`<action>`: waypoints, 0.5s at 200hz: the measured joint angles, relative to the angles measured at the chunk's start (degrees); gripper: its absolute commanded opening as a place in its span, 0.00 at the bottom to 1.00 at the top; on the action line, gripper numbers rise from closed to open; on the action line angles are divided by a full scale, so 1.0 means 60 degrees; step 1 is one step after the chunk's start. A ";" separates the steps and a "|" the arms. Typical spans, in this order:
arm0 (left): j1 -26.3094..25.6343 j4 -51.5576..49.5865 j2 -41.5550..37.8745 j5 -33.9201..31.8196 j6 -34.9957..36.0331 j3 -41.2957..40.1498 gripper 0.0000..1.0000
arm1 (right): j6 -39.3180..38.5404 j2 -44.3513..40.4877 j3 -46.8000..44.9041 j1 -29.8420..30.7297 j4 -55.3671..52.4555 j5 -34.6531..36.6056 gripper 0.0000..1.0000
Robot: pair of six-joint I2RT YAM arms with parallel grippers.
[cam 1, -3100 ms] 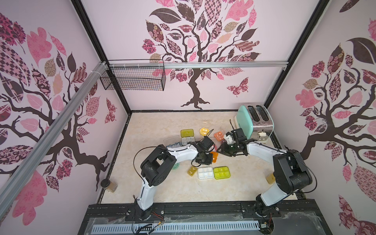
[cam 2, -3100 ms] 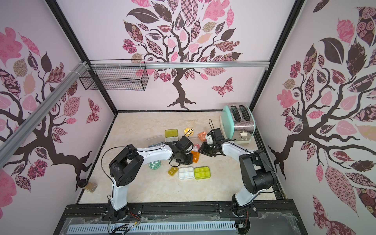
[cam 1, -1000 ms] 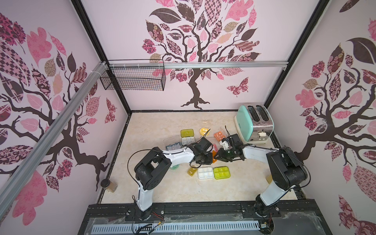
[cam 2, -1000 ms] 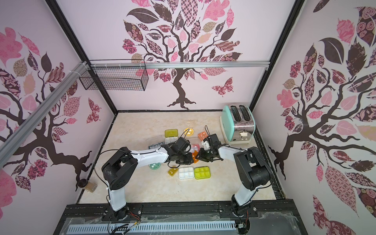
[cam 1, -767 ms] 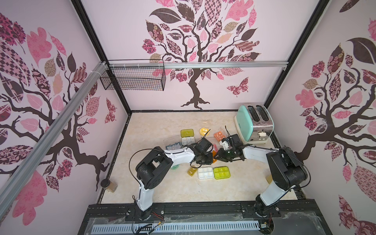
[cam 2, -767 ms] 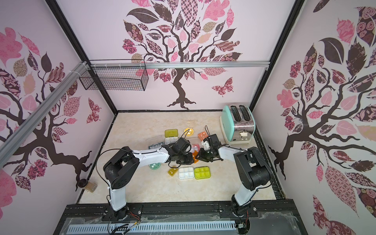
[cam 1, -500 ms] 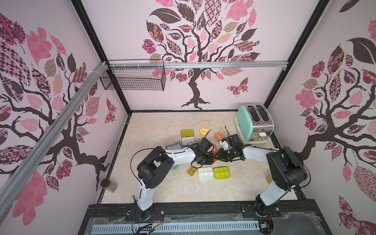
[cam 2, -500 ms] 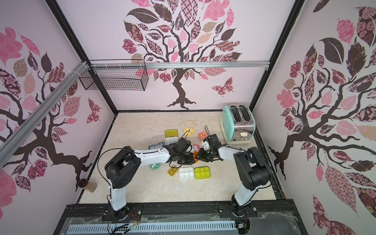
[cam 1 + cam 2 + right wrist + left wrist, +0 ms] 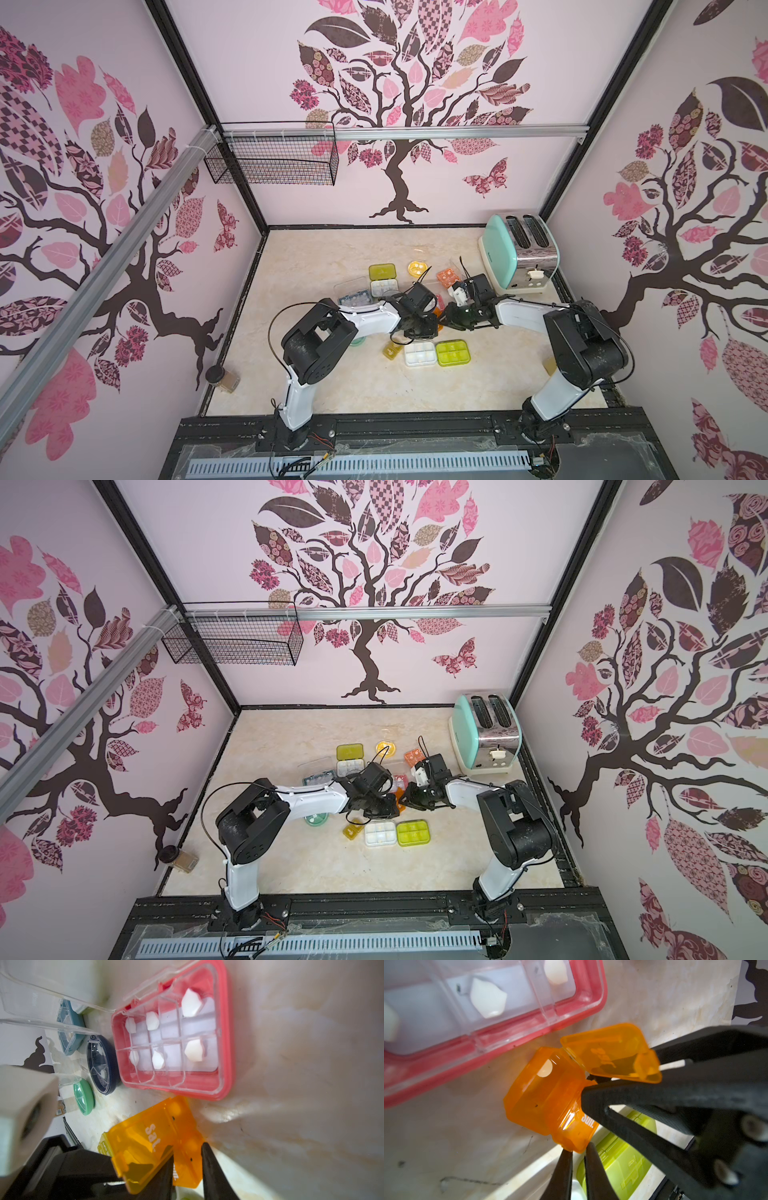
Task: Close pillboxes
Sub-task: Close the lid on the pillbox.
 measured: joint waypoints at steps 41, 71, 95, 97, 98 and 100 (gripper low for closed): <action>0.0022 0.0036 0.0007 -0.0040 0.0095 -0.0131 0.17 | 0.0044 -0.0069 0.0004 0.0109 -0.0226 0.0073 0.36; 0.0091 -0.0251 -0.0302 -0.0211 0.0346 -0.0117 0.18 | -0.0044 -0.0561 0.0051 0.0127 -0.0947 0.0255 0.43; 0.0186 -0.0528 -0.1042 -0.0262 0.0557 -0.0098 0.21 | -0.0117 -0.1166 0.0255 0.0127 -0.1490 0.0423 0.45; 0.0189 -0.0535 -0.1089 -0.0266 0.0576 -0.0098 0.21 | -0.0124 -0.1224 0.0273 0.0131 -0.1534 0.0444 0.45; 0.0197 -0.0546 -0.1137 -0.0270 0.0576 -0.0098 0.22 | -0.0124 -0.1242 0.0280 0.0131 -0.1548 0.0452 0.45; 0.0208 -0.0557 -0.1217 -0.0280 0.0583 -0.0095 0.22 | -0.0127 -0.1304 0.0306 0.0127 -0.1585 0.0455 0.45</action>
